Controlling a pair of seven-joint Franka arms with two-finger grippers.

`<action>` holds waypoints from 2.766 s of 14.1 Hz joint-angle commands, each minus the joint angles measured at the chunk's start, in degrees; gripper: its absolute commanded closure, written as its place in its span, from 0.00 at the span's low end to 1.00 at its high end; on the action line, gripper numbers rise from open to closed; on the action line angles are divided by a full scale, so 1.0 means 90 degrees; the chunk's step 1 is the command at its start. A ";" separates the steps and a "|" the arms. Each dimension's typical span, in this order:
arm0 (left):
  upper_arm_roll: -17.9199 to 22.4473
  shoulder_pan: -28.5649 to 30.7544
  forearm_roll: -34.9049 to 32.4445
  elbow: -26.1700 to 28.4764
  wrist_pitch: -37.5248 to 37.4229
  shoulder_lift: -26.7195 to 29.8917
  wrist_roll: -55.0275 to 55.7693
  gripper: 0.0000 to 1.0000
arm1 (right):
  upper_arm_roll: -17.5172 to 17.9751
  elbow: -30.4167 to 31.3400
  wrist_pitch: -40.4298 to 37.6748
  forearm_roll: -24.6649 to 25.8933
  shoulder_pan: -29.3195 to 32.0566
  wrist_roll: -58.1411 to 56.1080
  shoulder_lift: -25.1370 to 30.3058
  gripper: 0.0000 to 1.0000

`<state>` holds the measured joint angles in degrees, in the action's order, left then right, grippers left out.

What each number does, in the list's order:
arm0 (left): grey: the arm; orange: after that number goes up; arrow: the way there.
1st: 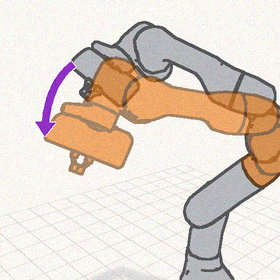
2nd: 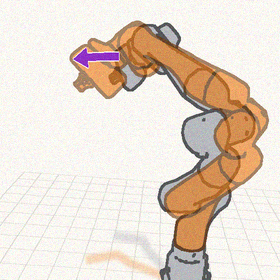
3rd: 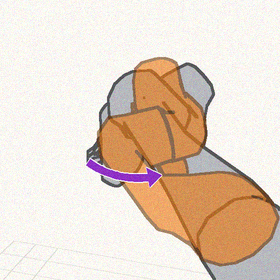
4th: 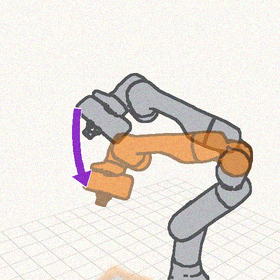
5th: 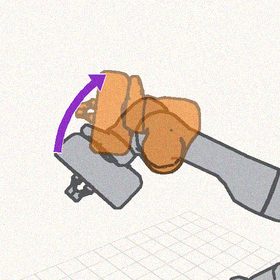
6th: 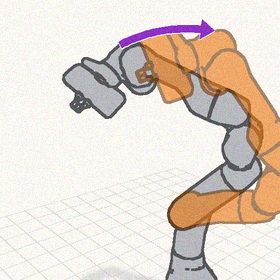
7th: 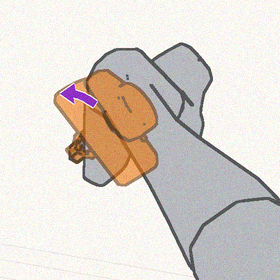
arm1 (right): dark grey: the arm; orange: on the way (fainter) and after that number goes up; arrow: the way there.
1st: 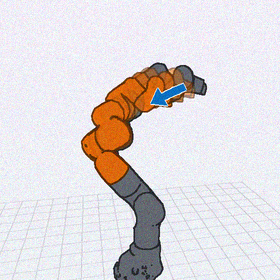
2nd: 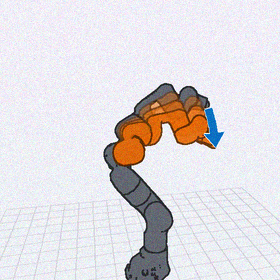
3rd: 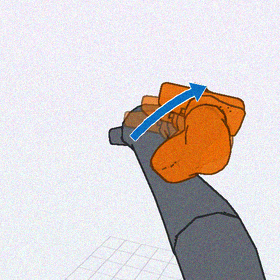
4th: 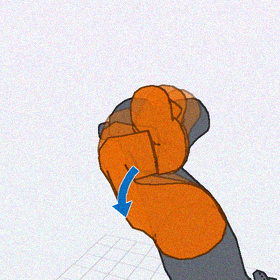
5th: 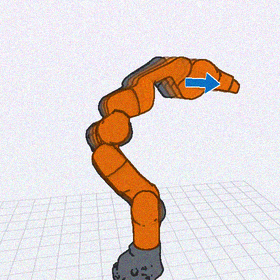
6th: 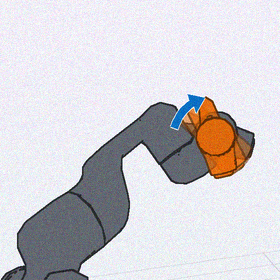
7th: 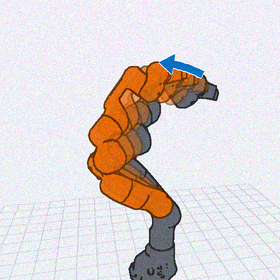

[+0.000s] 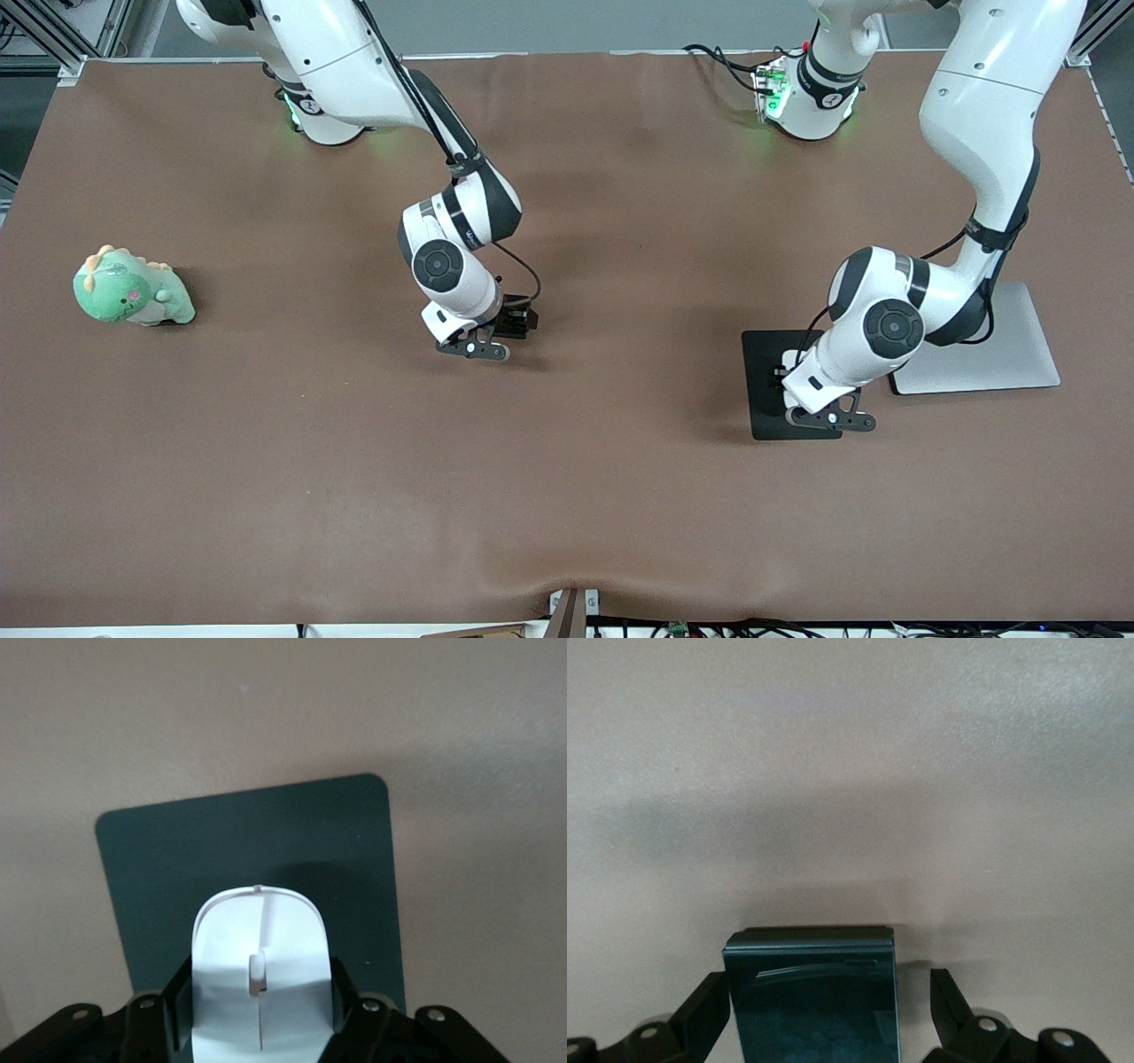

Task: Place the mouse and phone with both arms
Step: 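Grasp the black phone with the right gripper while the left gripper holds the mouse, then lower the mouse onto the pad while the right gripper carries the phone, then raise the left gripper away while the right gripper lowers the phone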

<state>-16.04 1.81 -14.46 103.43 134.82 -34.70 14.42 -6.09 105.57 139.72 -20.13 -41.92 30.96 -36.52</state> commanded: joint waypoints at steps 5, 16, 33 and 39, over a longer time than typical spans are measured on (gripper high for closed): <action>0.0044 0.0062 -0.0258 -0.0018 0.0215 -0.0226 0.0126 0.68 | -0.0036 -0.0118 0.0003 -0.0185 -0.0195 0.0241 -0.0200 0.00; 0.0044 0.0082 -0.0268 -0.0047 0.0518 -0.0421 0.0184 0.00 | -0.0085 -0.0469 -0.0834 -0.0087 0.0185 0.0183 -0.0064 1.00; -0.0054 0.0140 0.0003 -0.0358 -0.2554 0.1384 0.0028 0.00 | -0.1422 0.0564 -0.1678 0.0469 0.1923 -0.3388 0.0845 1.00; -0.0161 0.0150 0.0454 -0.1833 -0.4510 0.1736 -0.0011 0.00 | -0.1910 0.0858 -0.1696 0.0489 0.2354 -0.4620 0.0883 1.00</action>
<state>-16.87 2.51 -11.67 90.64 98.35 -19.78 14.64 -21.78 110.36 124.29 -16.66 -21.15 -7.52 -31.66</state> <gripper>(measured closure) 0.000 0.194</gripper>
